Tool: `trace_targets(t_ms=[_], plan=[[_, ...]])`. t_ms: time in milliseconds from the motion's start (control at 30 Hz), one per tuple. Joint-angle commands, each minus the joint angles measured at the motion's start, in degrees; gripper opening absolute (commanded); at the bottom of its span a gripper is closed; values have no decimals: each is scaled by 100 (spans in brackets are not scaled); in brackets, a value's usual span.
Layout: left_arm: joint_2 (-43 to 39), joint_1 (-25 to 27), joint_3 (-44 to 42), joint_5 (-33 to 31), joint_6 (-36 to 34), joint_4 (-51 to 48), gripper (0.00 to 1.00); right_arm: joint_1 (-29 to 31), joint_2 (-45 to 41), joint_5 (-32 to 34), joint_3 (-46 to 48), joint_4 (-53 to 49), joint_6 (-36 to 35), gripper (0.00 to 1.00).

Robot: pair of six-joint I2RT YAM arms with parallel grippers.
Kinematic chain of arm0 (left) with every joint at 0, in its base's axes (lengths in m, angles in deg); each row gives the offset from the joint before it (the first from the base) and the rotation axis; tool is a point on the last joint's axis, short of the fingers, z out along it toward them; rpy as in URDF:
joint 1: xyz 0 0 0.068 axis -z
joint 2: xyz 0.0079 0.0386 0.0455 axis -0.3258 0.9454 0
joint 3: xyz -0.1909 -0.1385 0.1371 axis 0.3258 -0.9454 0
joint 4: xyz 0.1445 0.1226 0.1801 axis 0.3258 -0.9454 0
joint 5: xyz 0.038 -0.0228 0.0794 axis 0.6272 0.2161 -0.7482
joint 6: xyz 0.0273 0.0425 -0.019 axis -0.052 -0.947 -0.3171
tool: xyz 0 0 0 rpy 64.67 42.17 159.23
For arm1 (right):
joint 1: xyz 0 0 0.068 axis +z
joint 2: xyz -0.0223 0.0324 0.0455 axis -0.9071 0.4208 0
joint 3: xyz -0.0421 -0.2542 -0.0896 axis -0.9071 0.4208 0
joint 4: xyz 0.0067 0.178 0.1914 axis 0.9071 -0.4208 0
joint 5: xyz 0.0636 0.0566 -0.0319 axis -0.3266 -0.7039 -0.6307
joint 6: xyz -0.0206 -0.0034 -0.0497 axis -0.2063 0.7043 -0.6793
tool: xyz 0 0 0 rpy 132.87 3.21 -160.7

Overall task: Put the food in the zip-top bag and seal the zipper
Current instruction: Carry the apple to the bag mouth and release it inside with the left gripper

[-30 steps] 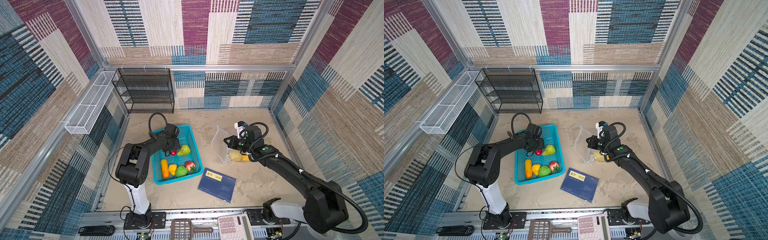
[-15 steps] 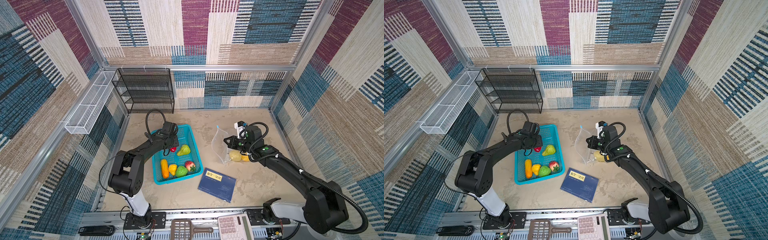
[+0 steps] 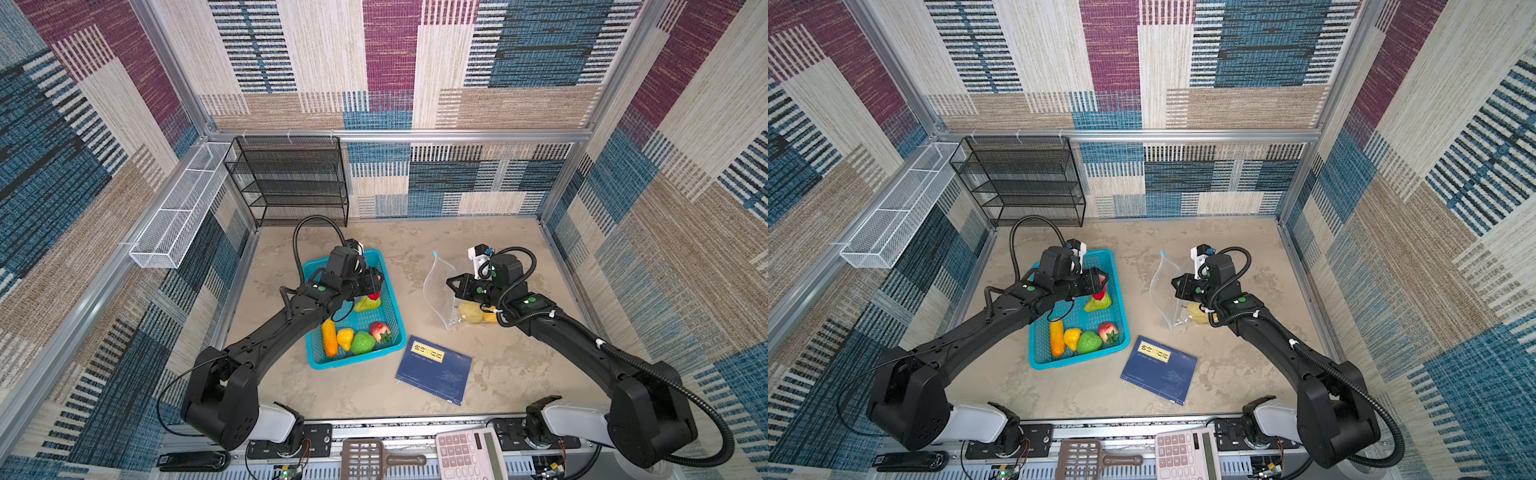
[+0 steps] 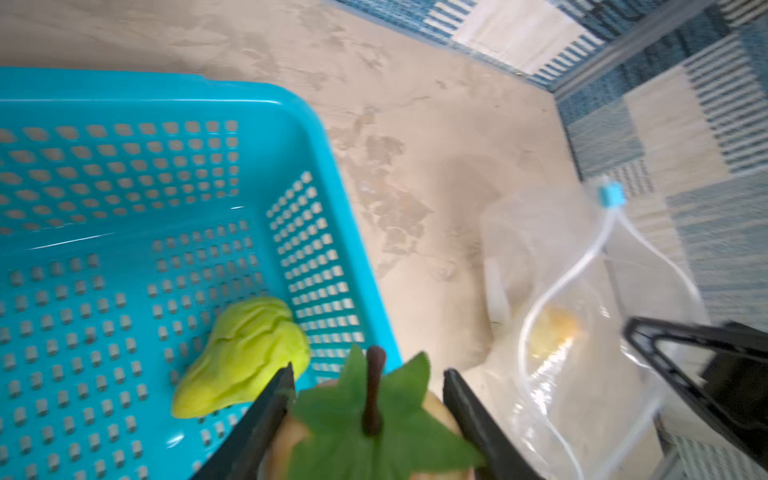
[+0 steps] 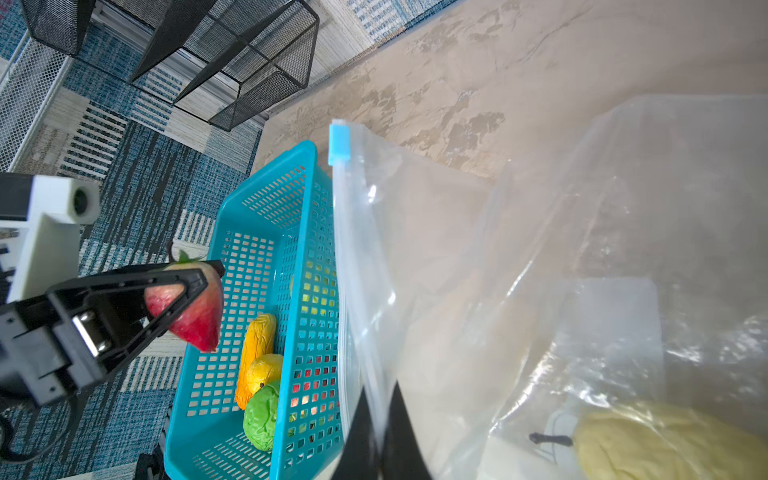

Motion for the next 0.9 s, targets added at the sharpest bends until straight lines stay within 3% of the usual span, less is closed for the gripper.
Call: trace_targets(t_ms=[0, 300, 867], plan=[[10, 345, -20, 166, 451, 673, 50, -1, 5, -54, 36, 324, 105, 0], [711, 1140, 362, 221, 776, 1364, 48, 1, -127, -224, 38, 336, 148, 0], [1989, 1673, 945, -508, 821, 1787, 48, 0, -354, -607, 171, 529, 406, 0]])
